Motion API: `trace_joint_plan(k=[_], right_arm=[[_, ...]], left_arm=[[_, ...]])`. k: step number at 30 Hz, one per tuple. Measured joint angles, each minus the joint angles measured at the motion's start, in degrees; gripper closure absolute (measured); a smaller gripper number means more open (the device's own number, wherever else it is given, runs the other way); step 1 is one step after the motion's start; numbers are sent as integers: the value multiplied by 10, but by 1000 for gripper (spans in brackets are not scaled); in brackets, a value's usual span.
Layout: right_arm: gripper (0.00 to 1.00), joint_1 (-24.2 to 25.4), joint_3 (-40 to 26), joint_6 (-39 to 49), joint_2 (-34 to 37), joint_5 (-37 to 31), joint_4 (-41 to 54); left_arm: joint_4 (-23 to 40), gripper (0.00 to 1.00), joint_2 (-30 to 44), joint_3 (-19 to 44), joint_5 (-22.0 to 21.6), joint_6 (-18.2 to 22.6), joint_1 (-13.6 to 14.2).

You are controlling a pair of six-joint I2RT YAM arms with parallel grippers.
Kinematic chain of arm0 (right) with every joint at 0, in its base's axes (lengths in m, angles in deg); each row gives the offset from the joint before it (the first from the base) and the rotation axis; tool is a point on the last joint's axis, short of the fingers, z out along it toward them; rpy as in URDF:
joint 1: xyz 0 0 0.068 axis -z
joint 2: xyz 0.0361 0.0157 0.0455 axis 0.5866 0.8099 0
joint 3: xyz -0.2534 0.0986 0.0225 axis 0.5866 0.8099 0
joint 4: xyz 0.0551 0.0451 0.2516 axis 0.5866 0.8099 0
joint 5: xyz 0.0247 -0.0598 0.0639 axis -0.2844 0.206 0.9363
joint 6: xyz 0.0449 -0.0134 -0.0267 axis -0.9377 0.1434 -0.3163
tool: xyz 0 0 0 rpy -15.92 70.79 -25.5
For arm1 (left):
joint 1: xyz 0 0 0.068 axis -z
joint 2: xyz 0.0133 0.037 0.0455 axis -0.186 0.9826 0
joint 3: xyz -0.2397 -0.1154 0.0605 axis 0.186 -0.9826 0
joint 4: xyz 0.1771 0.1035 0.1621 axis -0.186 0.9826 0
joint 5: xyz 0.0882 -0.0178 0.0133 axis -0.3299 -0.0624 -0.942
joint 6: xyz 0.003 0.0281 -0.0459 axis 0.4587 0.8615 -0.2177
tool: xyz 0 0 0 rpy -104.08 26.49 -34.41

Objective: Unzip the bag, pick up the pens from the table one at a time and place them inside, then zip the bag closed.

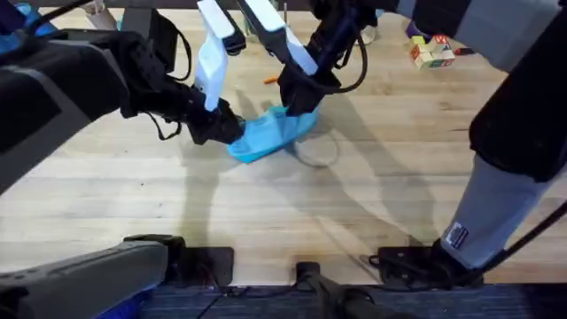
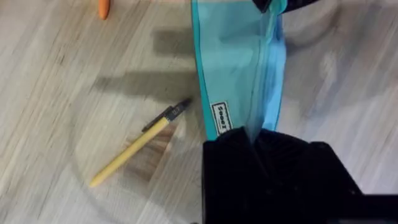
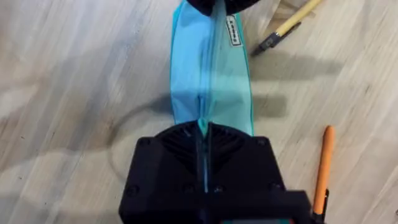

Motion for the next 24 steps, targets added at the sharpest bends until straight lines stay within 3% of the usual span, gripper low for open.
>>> trace_joint_plan(k=[23, 24], right_arm=[[971, -16, 0, 0, -28, 4, 2], [970, -18, 0, 0, -28, 28, 0]], left_arm=[[0, 958, 0, 0, -1, 0, -1], [0, 958, 0, 0, 0, 0, -1]])
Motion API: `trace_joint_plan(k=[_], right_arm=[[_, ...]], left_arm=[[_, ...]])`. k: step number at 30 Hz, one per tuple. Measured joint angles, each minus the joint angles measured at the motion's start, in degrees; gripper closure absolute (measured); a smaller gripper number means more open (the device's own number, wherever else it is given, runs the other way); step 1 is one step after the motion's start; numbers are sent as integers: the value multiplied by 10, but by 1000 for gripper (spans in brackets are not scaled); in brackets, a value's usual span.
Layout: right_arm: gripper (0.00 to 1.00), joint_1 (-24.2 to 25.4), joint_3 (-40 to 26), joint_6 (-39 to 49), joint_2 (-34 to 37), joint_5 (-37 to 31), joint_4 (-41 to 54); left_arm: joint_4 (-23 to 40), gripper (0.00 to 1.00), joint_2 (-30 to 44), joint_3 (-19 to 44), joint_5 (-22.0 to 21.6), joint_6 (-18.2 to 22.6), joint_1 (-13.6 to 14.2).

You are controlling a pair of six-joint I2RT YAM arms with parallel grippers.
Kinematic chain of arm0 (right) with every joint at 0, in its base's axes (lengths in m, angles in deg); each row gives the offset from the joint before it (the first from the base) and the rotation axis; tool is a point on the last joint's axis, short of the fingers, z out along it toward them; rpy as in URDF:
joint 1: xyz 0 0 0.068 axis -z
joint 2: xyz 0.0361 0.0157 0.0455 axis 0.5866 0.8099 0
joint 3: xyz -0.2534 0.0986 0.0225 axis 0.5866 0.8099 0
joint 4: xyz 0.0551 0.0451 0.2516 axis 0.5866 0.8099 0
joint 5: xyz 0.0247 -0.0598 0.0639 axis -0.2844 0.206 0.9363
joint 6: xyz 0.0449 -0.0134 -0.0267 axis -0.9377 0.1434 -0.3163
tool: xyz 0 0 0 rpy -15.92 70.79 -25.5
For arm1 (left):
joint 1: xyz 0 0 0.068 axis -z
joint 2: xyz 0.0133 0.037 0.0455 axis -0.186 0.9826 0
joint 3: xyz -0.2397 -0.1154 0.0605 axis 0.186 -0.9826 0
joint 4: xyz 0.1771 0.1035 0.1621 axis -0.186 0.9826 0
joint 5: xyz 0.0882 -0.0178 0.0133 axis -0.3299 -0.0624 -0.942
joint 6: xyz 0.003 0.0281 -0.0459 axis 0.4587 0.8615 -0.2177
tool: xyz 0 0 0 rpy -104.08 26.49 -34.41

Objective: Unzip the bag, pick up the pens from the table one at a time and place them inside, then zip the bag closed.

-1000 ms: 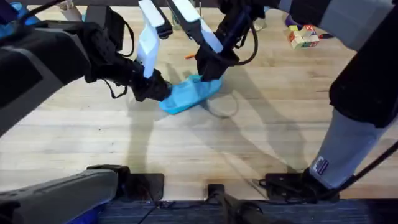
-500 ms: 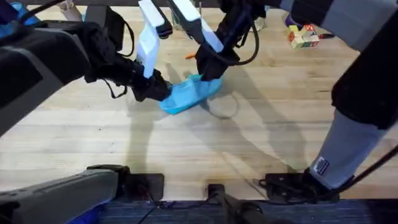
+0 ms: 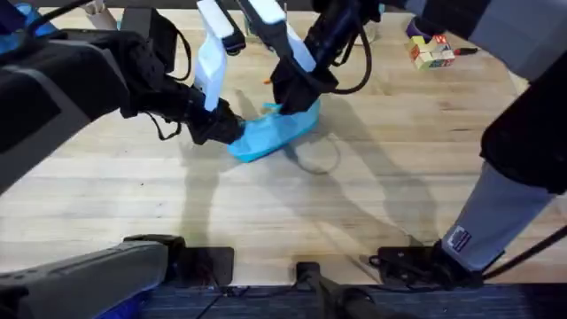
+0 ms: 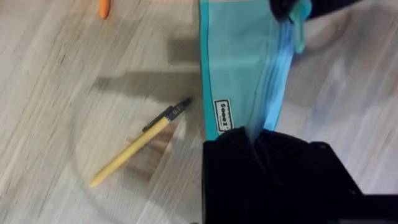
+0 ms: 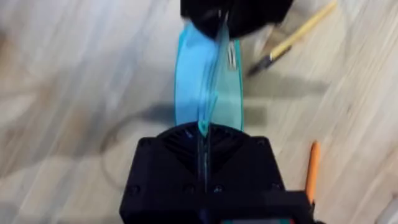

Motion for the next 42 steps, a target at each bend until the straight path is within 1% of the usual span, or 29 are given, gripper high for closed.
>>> trace_joint_plan(k=[6, 14, 23, 33, 38, 42], right_arm=[[971, -19, 0, 0, 0, 63, -8], [971, -40, 0, 0, 0, 69, -15], [971, -66, 0, -2, 0, 67, -64], [970, -67, 0, -121, 2, 63, -122], [970, -67, 0, -183, 17, 82, -137], [969, -67, 0, -210, 24, 107, -143]], left_arm=[[0, 958, 0, 0, 1, 0, 0], [0, 958, 0, 0, -1, 2, 0], [-2, 958, 0, 0, -1, 4, -3], [-5, 958, 0, 0, -2, 4, -5], [-4, 958, 0, 0, -1, 4, -5], [-4, 958, 0, 0, 1, 4, -6]])
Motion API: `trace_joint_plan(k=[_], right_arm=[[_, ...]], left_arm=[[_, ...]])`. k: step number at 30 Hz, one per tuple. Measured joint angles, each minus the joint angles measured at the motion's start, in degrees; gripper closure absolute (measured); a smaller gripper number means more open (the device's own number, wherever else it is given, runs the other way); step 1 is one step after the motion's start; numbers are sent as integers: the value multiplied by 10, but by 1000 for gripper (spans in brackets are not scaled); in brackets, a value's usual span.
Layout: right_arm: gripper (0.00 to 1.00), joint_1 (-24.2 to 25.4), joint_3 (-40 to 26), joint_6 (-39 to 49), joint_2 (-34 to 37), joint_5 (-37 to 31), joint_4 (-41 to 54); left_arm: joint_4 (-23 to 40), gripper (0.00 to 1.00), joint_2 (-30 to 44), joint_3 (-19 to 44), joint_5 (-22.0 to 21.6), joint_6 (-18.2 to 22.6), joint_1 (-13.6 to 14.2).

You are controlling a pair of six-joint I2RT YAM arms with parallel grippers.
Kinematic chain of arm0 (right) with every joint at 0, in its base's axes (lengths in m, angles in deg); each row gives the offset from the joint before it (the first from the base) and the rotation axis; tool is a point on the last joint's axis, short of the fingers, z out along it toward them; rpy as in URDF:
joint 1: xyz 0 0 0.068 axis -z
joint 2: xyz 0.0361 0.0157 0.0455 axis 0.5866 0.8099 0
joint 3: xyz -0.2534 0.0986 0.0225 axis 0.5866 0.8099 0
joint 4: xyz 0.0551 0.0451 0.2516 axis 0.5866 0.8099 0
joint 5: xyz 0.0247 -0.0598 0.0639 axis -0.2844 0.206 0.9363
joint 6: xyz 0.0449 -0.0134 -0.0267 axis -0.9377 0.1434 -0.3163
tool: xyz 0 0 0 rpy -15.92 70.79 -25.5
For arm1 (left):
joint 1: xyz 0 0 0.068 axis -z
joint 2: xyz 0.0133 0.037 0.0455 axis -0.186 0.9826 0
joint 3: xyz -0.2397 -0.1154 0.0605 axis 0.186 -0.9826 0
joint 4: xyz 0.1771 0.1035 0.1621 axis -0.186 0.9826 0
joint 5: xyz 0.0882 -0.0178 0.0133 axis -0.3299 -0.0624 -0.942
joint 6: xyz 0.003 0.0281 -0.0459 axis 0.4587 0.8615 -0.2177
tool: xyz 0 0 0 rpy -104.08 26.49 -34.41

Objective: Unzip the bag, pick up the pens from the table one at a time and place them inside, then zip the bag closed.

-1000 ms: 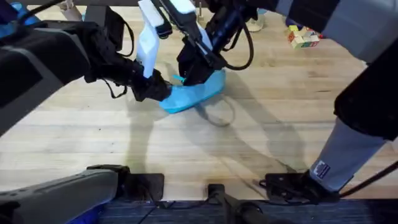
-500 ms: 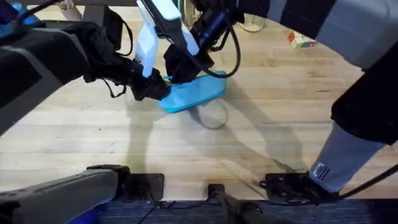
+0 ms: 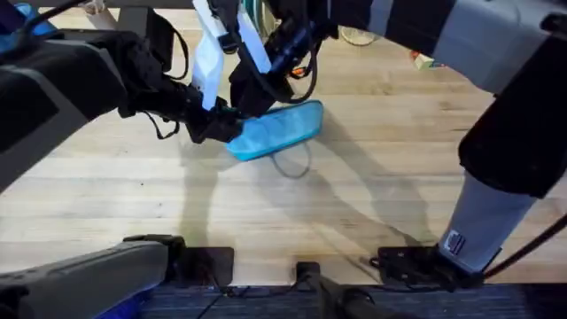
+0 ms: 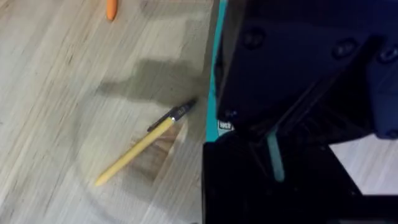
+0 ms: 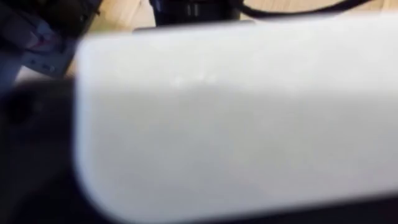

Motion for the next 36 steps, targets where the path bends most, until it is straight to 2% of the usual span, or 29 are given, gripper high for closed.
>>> trace_joint_plan(k=[8, 9, 15, 16, 22, 28, 30, 34, 35, 36], right_arm=[[970, 0, 0, -38, 0, 9, 0], [932, 0, 0, -45, 0, 9, 0], [60, 12, -1, -49, 0, -4, -15], [24, 15, -1, -50, 0, -5, -16], [6, 38, -1, -55, 0, 1, -3], [6, 98, -1, -58, -17, 0, 9], [6, 117, -1, -59, -36, -8, 21], [5, 125, -1, -59, -73, -41, 49], [5, 123, -2, -59, -80, -49, 57], [5, 121, -2, -60, -86, -55, 63]], left_arm=[[0, 958, 0, 0, 1, 0, 0], [0, 958, 0, 0, 1, 0, 0], [9, 958, 0, 0, 7, 7, 4], [9, 958, 0, 0, 7, 7, 5], [4, 958, 0, 0, 7, 6, 5], [3, 947, 0, 0, 7, 6, 5], [0, 746, 0, 0, 9, 4, 5], [-5, 159, 0, 0, 14, 6, 5], [-5, 47, 0, 0, 15, 4, 5], [-5, 18, 0, 0, 16, 4, 5]])
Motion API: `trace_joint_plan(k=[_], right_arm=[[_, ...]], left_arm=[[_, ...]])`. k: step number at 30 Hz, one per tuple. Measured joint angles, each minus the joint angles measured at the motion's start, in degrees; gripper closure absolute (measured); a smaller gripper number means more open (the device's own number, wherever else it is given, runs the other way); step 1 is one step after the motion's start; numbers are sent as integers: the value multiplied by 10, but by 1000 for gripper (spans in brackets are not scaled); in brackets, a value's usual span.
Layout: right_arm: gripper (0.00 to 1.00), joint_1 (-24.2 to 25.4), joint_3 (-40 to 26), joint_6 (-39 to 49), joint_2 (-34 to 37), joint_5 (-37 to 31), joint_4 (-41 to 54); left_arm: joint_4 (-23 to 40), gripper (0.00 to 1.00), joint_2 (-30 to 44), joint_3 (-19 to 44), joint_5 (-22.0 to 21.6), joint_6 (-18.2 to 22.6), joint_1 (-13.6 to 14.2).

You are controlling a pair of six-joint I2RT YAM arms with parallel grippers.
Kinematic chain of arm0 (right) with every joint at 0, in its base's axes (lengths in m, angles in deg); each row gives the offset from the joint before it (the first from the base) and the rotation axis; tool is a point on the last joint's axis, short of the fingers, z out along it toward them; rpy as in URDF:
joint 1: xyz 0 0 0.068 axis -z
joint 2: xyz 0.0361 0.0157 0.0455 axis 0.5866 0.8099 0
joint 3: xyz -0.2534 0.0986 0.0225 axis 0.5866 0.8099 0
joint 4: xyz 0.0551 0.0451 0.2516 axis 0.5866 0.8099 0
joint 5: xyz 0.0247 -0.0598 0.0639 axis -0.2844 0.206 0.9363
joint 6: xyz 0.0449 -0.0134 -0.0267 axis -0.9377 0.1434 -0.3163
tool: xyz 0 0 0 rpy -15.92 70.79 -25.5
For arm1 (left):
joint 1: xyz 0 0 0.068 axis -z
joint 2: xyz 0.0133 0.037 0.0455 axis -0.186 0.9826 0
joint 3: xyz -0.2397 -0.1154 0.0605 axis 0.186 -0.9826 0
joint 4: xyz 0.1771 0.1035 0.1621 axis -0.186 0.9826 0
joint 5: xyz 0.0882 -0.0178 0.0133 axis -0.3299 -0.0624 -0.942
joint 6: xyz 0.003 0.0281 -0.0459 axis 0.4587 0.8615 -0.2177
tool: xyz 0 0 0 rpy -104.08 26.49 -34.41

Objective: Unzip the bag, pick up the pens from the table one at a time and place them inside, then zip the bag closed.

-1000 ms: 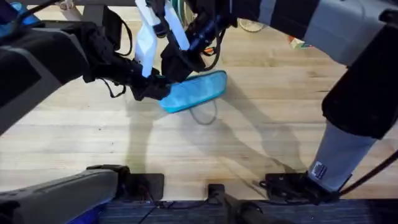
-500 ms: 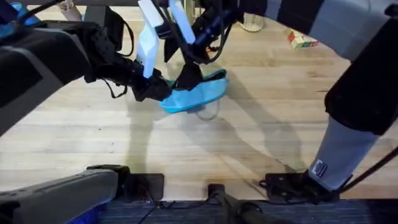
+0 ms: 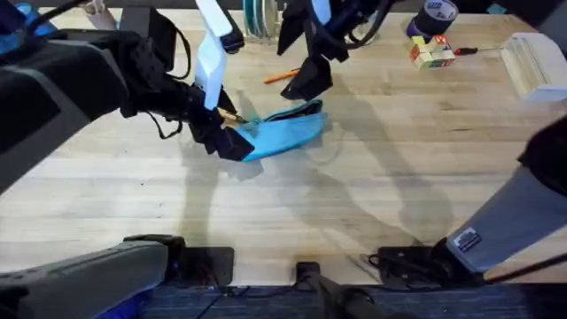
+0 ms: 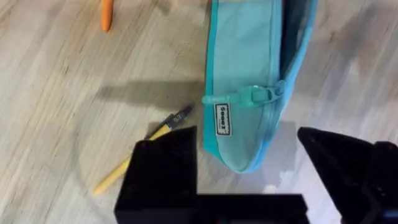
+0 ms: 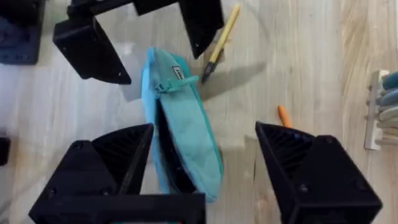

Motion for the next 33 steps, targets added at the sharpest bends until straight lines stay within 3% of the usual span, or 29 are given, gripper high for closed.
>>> trace_joint_plan(k=[10, 14, 24, 33], right_arm=[[6, -4, 0, -1, -34, -38, 12], [5, -12, 0, -1, -43, -73, 31], [5, -63, -23, -11, -44, -141, 98], [5, -64, -25, -16, -44, -153, 80]], left_arm=[[3, 8, 0, 0, 0, 0, 0], [57, 8, 0, 14, 0, 0, 0], [252, 7, -32, 165, 0, -1, 0], [296, 8, -149, 237, -16, -60, 0]])
